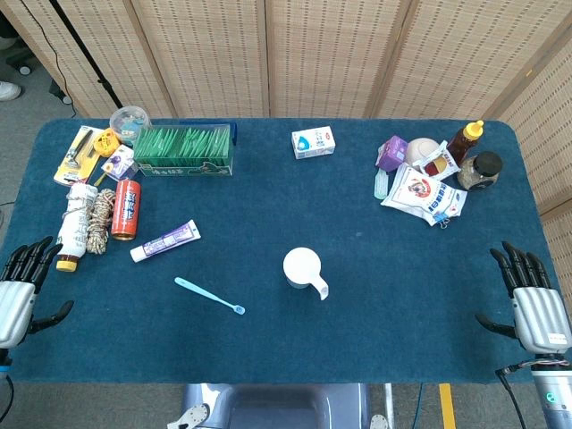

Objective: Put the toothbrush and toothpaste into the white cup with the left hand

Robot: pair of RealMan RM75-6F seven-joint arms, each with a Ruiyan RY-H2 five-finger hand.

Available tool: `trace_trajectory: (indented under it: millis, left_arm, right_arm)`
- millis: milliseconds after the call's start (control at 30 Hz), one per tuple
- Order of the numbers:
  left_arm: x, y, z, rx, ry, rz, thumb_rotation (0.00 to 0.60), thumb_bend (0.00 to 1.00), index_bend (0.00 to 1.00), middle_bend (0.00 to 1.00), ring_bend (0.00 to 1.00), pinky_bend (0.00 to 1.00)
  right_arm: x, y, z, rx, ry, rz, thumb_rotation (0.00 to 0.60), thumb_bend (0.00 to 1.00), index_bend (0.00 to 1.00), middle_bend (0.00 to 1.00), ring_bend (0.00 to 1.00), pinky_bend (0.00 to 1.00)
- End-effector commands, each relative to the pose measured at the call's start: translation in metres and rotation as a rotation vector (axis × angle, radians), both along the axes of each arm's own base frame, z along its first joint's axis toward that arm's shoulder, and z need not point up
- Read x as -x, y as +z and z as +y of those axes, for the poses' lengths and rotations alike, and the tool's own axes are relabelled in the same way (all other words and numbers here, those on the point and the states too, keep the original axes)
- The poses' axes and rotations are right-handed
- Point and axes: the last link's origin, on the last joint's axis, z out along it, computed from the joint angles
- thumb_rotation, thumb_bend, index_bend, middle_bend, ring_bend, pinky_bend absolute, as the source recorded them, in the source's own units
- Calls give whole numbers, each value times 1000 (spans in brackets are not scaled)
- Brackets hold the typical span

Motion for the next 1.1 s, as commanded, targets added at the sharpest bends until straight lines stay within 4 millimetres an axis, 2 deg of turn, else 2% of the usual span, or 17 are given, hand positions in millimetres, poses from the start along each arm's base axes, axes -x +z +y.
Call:
trace_trajectory:
  millis: [33, 267, 600, 700, 867, 900, 1100]
  left_arm:
    - [0, -1, -1, 4, -1, 2, 600, 232, 0, 0, 0, 0]
    - [-3, -5, -1, 42, -9, 8, 600, 232, 0, 0, 0, 0]
    - [-36, -33, 22, 178, -109, 89, 600, 232, 5, 0, 0, 0]
    - [-55, -51, 36, 217, -168, 165, 600, 233, 76, 0, 0, 0]
    - [-69, -68, 46, 254, -187, 188, 600, 233, 225, 0, 0, 0]
    - [-76, -76, 51, 281, -200, 184, 600, 233, 245, 0, 0, 0]
    - [-95, -102, 71, 314, -238, 247, 600, 233, 286, 0, 0, 0]
  right_arm:
    - [0, 0, 0, 0, 0, 0, 600, 0, 0, 0, 0, 0]
    - [-1, -1, 0, -6, 0, -1, 600, 0, 0, 0, 0, 0]
    - [0, 1, -1, 0, -7, -5, 600, 0, 0, 0, 0, 0]
    - [0, 1, -1, -1, -8, -6, 600, 0, 0, 0, 0, 0]
    - [1, 2, -2, 0, -12, -9, 600, 0, 0, 0, 0, 0]
    - [2, 2, -2, 3, -14, -11, 600, 0, 0, 0, 0, 0]
    - [3, 3, -2, 3, -15, -16, 600, 0, 0, 0, 0, 0]
